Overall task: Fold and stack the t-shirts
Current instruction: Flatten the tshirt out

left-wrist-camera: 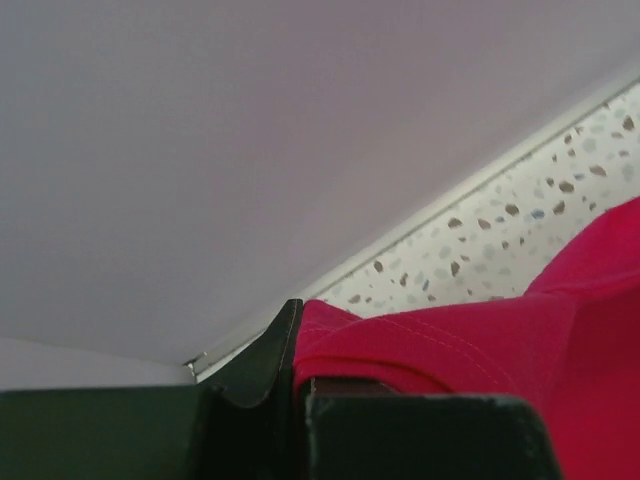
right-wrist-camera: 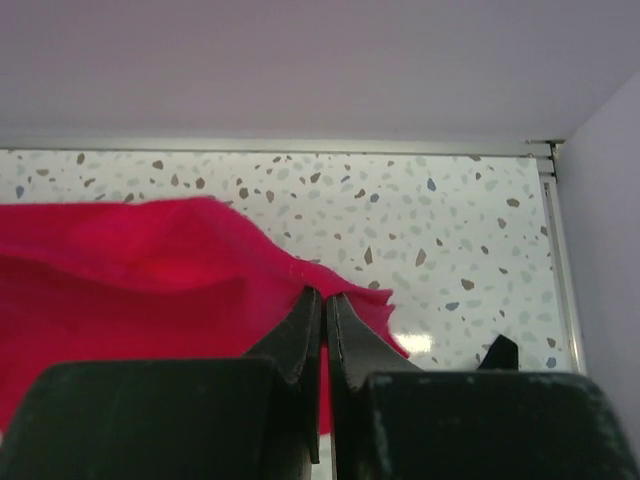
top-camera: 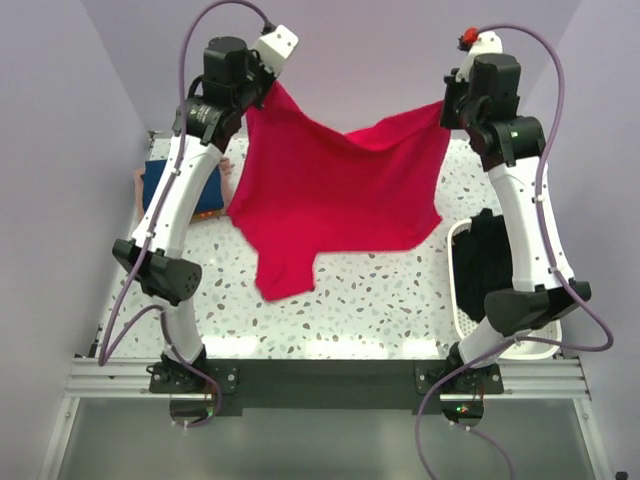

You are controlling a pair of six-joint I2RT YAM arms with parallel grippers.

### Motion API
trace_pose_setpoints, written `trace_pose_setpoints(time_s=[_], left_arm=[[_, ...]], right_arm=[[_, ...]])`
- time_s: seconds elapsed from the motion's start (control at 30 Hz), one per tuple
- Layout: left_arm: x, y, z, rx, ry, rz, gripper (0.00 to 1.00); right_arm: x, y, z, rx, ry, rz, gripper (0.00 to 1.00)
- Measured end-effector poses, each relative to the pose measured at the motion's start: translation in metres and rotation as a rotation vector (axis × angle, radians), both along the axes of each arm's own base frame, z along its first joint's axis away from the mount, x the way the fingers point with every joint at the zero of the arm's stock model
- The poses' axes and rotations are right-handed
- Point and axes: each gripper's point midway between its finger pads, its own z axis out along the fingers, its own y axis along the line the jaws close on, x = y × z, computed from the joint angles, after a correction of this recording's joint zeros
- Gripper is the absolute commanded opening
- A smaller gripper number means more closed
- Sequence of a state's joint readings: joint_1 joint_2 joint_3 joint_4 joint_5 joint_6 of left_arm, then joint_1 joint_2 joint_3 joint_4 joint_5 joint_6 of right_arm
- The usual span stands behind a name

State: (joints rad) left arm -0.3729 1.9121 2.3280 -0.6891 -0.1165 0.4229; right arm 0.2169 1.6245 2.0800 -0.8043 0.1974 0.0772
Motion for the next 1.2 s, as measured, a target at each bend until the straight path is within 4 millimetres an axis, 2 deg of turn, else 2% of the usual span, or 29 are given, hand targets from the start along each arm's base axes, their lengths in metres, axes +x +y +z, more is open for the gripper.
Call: trace_pose_setpoints(time_s=[0.07, 0.13, 0.23, 0.3, 0.37, 0.5, 0.6, 0.77, 0.87, 0.97, 1.07, 1.17, 1.2], left_arm=[[-0.003, 0.004, 0.031, -0.014, -0.095, 0.003, 0.0], [-0.015, 0.009, 0.064, -0.029, -0.19, -0.003, 0.0], [-0.053, 0.021, 0.114, -0.058, -0.312, -0.022, 0.0], [-0.083, 0.028, 0.143, -0.078, -0.377, -0.044, 0.0], [-0.119, 0.036, 0.171, -0.103, -0.44, -0.078, 0.0], [-0.185, 0.047, 0.205, -0.144, -0.511, -0.151, 0.0], [-0.226, 0.054, 0.207, -0.166, -0.513, -0.192, 0.0], [-0.273, 0.064, 0.197, -0.198, -0.481, -0.231, 0.0], [-0.292, 0.066, 0.198, -0.217, -0.483, -0.251, 0.0], [-0.298, 0.065, 0.197, -0.229, -0.476, -0.27, 0.0], [-0.285, 0.058, 0.19, -0.226, -0.443, -0.28, 0.0], [-0.253, 0.044, 0.173, -0.209, -0.373, -0.281, 0.0], [-0.233, 0.037, 0.16, -0.198, -0.329, -0.279, 0.0]], right_arm=[[0.003, -0.001, 0.01, 0.021, -0.028, 0.005, 0.0], [-0.002, 0.002, 0.024, 0.041, -0.067, 0.024, 0.0], [-0.018, 0.004, 0.047, 0.064, -0.124, 0.05, 0.0], [-0.036, 0.004, 0.062, 0.076, -0.165, 0.066, 0.0], [-0.061, 0.0, 0.078, 0.088, -0.211, 0.072, 0.0], [-0.123, -0.014, 0.109, 0.105, -0.318, 0.073, 0.0], [-0.181, -0.027, 0.14, 0.122, -0.431, 0.073, 0.0], [-0.265, -0.046, 0.176, 0.145, -0.577, 0.064, 0.0], [-0.288, -0.053, 0.186, 0.153, -0.627, 0.052, 0.0], [-0.287, -0.053, 0.181, 0.151, -0.613, 0.051, 0.0], [-0.266, -0.049, 0.16, 0.139, -0.54, 0.05, 0.0], [-0.232, -0.041, 0.132, 0.121, -0.438, 0.051, 0.0], [-0.214, -0.037, 0.12, 0.113, -0.394, 0.054, 0.0]])
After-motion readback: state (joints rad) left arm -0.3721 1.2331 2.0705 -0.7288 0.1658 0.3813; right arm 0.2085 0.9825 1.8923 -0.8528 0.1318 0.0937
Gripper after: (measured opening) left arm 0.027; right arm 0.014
